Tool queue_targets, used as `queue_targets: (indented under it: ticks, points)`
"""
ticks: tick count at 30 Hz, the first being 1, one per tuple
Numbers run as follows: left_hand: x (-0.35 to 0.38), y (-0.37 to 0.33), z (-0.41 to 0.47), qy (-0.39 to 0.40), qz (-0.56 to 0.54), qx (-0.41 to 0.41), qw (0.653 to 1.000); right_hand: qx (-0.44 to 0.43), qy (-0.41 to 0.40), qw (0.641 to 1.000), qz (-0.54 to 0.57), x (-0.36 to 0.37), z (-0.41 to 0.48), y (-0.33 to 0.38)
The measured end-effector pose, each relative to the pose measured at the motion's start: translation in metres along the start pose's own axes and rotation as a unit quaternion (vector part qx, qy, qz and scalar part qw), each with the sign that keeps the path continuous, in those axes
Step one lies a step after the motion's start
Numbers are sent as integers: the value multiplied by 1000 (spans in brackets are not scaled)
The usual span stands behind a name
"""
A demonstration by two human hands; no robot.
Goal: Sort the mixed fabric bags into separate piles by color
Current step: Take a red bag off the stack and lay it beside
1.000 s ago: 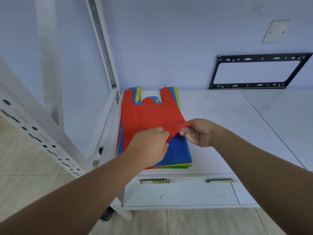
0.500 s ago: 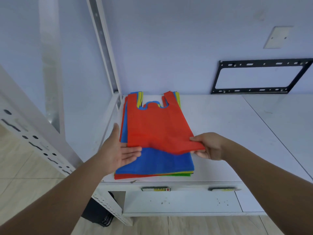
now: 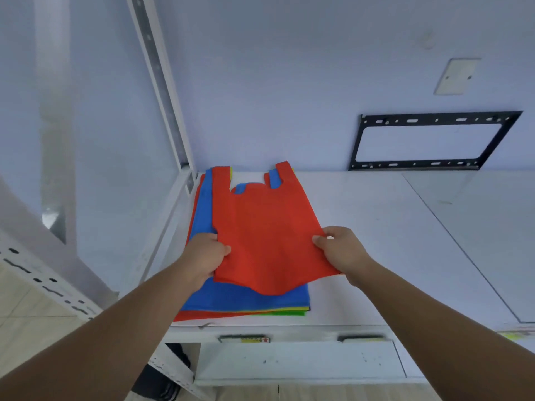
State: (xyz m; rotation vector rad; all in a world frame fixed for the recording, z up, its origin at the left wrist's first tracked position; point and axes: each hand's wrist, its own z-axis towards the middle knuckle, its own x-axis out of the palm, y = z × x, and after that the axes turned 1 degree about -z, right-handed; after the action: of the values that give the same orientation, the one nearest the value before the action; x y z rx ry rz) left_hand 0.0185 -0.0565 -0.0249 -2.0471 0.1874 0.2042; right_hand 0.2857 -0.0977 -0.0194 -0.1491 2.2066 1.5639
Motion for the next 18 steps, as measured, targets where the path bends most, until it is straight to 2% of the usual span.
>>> queue_targets:
  ticks: [4,9,14,18]
  points:
    - [52,-9,-7,10,17,69,997,-17,-42,999,7,-57,4,-15]
    - [127,-11,-26,29,27,104,994,-11,-70,997,22,-129,2,-57]
    - [192,-2,-49,29,80,79,993,25,-67,997,-5,-174,1,-103]
    - [212,4,-59,26,117,50,992,37,-62,997,-32,-190,0,-128]
